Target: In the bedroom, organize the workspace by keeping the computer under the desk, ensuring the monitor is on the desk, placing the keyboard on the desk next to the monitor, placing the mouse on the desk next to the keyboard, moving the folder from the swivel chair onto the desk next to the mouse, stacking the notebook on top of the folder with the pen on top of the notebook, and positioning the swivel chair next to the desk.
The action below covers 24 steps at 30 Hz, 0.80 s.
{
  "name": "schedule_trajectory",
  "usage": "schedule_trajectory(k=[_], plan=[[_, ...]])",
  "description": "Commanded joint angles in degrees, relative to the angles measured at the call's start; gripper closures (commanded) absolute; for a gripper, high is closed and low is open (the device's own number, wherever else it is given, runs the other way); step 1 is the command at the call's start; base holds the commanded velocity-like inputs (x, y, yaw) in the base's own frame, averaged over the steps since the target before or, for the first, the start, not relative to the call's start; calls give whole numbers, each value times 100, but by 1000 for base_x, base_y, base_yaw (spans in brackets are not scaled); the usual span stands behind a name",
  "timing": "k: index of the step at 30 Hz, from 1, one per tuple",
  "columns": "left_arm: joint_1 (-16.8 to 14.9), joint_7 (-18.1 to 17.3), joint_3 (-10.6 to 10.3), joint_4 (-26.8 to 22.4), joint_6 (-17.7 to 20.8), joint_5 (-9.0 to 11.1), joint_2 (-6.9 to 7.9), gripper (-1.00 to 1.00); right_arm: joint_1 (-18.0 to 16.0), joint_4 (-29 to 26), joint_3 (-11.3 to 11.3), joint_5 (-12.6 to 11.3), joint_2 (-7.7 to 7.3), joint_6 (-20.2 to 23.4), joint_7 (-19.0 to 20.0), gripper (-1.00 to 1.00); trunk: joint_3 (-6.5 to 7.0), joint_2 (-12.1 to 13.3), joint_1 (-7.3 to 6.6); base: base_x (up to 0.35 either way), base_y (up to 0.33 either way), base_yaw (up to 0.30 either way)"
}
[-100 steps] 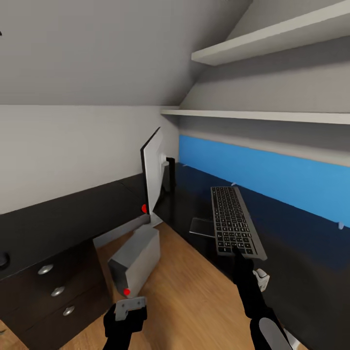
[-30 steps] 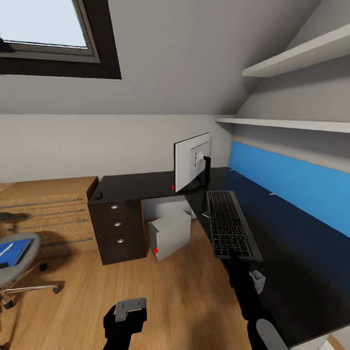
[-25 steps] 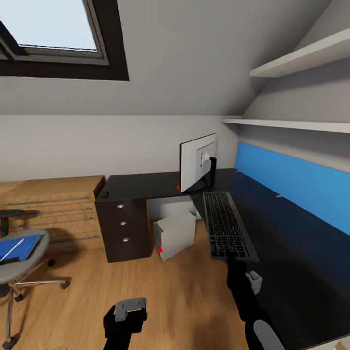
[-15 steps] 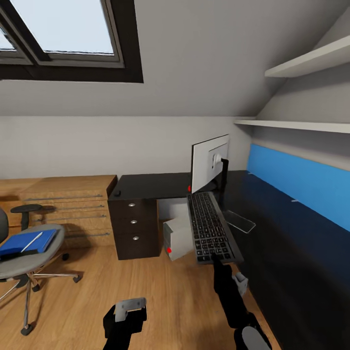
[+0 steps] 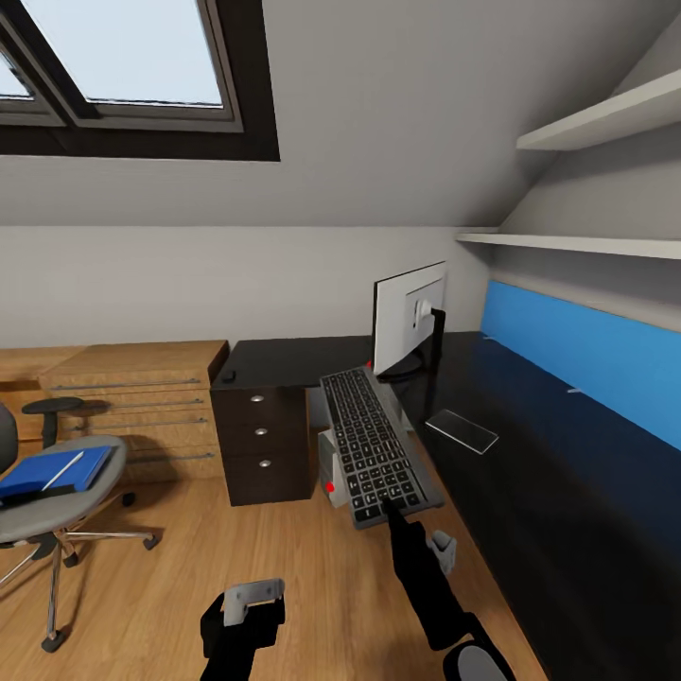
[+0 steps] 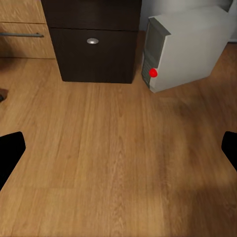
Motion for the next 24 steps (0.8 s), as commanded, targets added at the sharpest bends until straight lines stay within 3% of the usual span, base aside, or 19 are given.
schedule_trajectory(k=[1, 9, 24], plan=[[-1, 35, -6, -10, 18, 42, 0, -100, -6, -2, 22, -75, -16, -34, 54, 100, -5, -3, 0, 0, 0, 0], [-1, 35, 8, -31, 11, 42, 7, -100, -5, 22, 41, -117, -3, -43, 233, 100, -1, -3, 0, 0, 0, 16], [-1, 35, 7, -47, 1, 42, 9, -100, -6, 228, 46, -115, 85, -44, 189, 100, 84, -3, 0, 0, 0, 209]])
